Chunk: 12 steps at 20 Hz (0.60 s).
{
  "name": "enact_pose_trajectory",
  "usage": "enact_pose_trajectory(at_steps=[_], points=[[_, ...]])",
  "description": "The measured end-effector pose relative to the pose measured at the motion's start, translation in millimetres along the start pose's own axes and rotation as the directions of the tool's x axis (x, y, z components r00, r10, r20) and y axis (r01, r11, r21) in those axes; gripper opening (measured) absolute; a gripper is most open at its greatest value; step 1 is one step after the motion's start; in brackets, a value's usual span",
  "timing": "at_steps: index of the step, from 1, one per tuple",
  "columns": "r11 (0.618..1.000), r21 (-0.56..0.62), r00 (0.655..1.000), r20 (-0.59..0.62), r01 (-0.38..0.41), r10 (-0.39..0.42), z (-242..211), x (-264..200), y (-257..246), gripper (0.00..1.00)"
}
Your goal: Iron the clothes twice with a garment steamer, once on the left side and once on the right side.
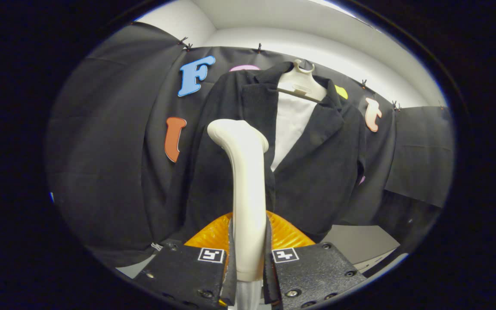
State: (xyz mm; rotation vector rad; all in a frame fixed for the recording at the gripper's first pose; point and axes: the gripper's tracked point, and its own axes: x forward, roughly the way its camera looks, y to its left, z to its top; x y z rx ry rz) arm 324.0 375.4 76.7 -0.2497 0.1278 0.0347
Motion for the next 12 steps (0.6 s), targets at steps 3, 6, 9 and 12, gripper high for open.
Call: enact_pose_trajectory(at_steps=[3, 6, 9, 12], points=[[1.0, -0.011, 1.0, -0.029, -0.003, 0.003, -19, -5, 3, 0.27], [1.0, -0.024, 0.999, -0.048, -0.01, 0.009, -37, -10, 8, 0.27], [0.999, -0.036, 0.997, -0.076, -0.017, 0.014, -58, -15, 14, 0.27], [0.999, -0.032, 0.987, -0.155, -0.039, 0.034, -92, -18, 25, 0.27]])
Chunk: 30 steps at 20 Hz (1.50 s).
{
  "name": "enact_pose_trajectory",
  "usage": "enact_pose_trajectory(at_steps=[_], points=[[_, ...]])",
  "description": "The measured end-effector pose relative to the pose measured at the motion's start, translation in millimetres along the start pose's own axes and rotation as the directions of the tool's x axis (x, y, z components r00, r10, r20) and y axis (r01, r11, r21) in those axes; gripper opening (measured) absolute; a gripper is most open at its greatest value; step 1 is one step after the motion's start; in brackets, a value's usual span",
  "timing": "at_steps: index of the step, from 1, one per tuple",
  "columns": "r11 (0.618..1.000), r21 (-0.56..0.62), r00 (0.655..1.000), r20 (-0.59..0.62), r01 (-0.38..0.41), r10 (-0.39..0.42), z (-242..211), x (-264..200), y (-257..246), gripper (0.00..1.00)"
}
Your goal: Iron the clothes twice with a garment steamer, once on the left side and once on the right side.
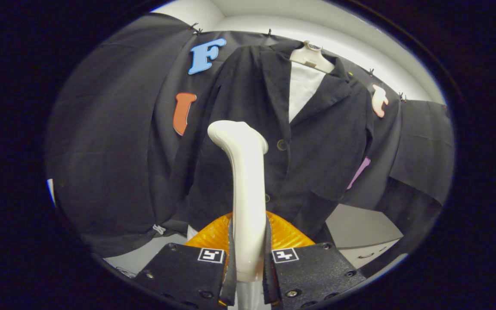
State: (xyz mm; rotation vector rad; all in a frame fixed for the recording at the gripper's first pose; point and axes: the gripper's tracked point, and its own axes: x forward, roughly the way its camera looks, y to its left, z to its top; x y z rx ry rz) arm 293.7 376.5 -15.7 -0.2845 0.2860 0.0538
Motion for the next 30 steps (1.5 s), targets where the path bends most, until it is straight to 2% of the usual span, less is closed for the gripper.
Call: enact_pose_trajectory(at_steps=[13, 30], points=[[0.999, -0.033, 0.98, -0.2, -0.027, 0.02, -114, 1, 21, 0.27], [0.993, -0.097, 0.947, -0.32, -0.071, 0.037, -186, 4, 33, 0.27]])
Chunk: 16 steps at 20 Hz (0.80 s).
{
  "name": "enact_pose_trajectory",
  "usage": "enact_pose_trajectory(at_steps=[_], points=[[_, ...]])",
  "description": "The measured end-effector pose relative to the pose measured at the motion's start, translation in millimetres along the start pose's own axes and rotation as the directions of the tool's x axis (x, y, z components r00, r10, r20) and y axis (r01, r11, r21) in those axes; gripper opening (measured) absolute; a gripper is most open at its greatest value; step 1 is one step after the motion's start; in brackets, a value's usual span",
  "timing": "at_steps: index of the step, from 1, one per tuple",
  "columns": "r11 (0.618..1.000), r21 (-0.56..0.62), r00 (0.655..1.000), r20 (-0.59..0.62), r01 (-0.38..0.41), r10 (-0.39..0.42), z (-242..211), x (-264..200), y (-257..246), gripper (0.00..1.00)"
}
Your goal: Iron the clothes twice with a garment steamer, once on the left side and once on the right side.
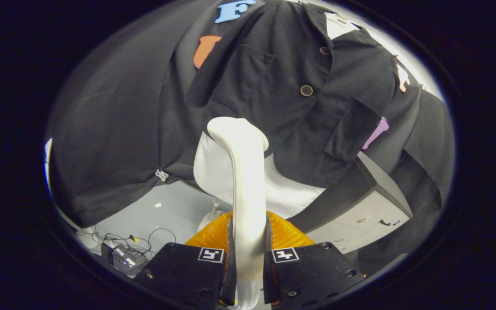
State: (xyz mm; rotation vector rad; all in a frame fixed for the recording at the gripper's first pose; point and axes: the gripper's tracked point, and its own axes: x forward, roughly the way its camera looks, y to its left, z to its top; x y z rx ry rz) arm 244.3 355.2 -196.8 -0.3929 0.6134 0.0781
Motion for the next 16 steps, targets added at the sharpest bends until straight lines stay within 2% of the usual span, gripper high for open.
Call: enact_pose_trajectory(at_steps=[7, 16], points=[[0.998, 0.049, 0.999, 0.044, -0.032, 0.03, -4, -34, -9, 0.27], [0.986, 0.168, 0.992, 0.125, 0.011, -0.033, -25, -109, -81, 0.27]])
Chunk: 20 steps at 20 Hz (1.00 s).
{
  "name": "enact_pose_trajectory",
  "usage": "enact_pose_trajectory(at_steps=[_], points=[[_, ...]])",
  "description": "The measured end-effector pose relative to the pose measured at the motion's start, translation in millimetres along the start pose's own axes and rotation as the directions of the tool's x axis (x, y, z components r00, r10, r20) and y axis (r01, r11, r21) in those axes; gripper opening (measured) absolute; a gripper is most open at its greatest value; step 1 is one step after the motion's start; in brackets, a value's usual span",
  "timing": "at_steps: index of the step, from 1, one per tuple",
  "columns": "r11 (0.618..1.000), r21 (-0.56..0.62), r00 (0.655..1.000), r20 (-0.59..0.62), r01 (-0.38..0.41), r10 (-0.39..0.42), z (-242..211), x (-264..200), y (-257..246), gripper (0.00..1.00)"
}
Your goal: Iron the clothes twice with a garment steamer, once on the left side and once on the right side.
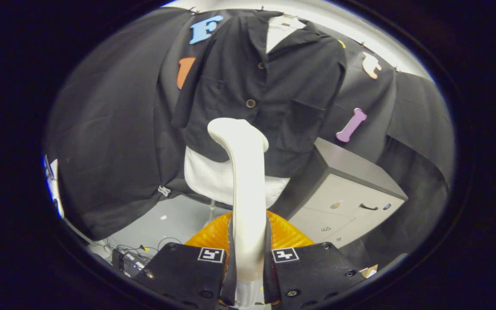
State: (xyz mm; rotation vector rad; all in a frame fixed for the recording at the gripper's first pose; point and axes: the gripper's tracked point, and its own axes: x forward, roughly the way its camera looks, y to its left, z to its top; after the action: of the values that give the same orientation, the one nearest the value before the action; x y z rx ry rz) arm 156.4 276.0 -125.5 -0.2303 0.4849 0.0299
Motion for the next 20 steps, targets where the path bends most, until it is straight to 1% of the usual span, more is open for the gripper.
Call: enact_pose_trajectory(at_steps=[5, 8, 12, 17, 20], points=[[0.994, 0.103, 0.997, 0.058, 0.036, -0.042, -6, -45, -60, 0.27], [0.981, 0.169, 0.991, 0.082, 0.091, -0.106, -6, -71, -107, 0.27], [0.965, 0.214, 0.982, 0.082, 0.152, -0.173, -23, -97, -162, 0.27], [0.939, 0.289, 0.973, 0.075, 0.188, -0.218, -33, -129, -218, 0.27], [0.927, 0.321, 0.966, 0.101, 0.194, -0.237, -29, -145, -250, 0.27]])
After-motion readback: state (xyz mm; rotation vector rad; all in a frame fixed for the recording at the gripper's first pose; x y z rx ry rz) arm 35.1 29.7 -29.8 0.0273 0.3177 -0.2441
